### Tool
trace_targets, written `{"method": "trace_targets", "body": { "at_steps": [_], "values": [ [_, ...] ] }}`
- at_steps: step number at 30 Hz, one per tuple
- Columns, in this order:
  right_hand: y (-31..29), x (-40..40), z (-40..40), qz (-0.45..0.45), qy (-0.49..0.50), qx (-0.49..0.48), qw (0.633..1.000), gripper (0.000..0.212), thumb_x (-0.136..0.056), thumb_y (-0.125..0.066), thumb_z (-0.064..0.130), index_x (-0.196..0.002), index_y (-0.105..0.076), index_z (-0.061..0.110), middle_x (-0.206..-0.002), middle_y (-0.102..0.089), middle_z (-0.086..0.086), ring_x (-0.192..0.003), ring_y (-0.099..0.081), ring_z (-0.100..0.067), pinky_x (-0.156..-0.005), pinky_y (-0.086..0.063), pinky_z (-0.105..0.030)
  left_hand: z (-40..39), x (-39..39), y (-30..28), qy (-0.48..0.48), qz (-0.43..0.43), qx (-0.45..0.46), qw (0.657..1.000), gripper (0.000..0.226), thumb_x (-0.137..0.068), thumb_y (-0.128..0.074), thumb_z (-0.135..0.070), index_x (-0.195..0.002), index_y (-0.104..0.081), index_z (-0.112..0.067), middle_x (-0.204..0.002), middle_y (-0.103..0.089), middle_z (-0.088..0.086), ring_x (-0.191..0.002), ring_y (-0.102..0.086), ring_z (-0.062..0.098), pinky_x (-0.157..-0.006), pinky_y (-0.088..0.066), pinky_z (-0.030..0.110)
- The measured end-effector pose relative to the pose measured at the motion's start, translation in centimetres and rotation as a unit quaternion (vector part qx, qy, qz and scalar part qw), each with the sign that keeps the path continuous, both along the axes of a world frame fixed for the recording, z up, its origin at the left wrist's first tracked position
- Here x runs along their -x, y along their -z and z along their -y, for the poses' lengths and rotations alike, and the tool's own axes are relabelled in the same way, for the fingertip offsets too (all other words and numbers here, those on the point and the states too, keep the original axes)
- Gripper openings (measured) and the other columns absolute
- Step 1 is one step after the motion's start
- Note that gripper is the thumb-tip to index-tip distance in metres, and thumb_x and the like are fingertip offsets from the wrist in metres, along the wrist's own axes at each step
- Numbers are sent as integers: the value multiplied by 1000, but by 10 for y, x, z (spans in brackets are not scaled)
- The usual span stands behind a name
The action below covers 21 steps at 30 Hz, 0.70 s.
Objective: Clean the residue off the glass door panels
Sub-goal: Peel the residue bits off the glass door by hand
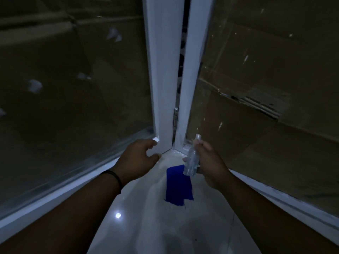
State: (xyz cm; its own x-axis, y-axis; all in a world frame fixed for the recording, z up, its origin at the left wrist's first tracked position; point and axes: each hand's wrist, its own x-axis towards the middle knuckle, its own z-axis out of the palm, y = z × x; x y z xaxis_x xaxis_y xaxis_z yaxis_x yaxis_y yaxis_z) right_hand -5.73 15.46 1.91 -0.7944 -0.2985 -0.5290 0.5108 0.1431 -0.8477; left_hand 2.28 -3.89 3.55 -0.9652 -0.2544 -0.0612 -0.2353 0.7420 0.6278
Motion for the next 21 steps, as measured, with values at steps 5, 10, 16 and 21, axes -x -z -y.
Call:
{"method": "trace_targets", "body": {
  "at_steps": [5,10,16,21],
  "values": [
    [-17,-9,23,-39,37,60,997,39,-95,-48,36,-121,-51,7,-95,-63,-9,-79,-63,-20,-74,-53,-33,-5,-23,-14,-40,-11,-39,998,45,-87,-67,-31,-129,-57,-18,-122,-56,-5,-103,-48,4,-87,-36,16],
    [-80,-25,23,68,-55,56,995,27,-79,-63,34,-94,-66,12,-85,-67,0,-73,-63,-9,-66,-50,-22,-32,-66,-62,-64,-37,-81,994,33,-85,-70,-26,-117,-63,-20,-109,-57,-13,-100,-53,3,-76,-34,-4],
    [-210,-70,-1,-8,-9,-7,1000,44,-84,-63,43,-121,-57,20,-118,-62,-1,-108,-59,-19,-97,-47,-43,-53,-100,-172,-97,4,-143,985,35,-85,-69,-27,-119,-64,-19,-113,-62,-11,-103,-57,2,-78,-36,-3],
    [-357,-88,-13,-63,-12,-24,998,25,-85,-63,40,-106,-61,27,-101,-65,9,-95,-63,-8,-84,-50,-28,-56,-97,-315,-74,-12,-164,984,28,-84,-71,-24,-112,-66,-23,-103,-61,-18,-95,-56,-11,-79,-34,-5]
  ]
}}
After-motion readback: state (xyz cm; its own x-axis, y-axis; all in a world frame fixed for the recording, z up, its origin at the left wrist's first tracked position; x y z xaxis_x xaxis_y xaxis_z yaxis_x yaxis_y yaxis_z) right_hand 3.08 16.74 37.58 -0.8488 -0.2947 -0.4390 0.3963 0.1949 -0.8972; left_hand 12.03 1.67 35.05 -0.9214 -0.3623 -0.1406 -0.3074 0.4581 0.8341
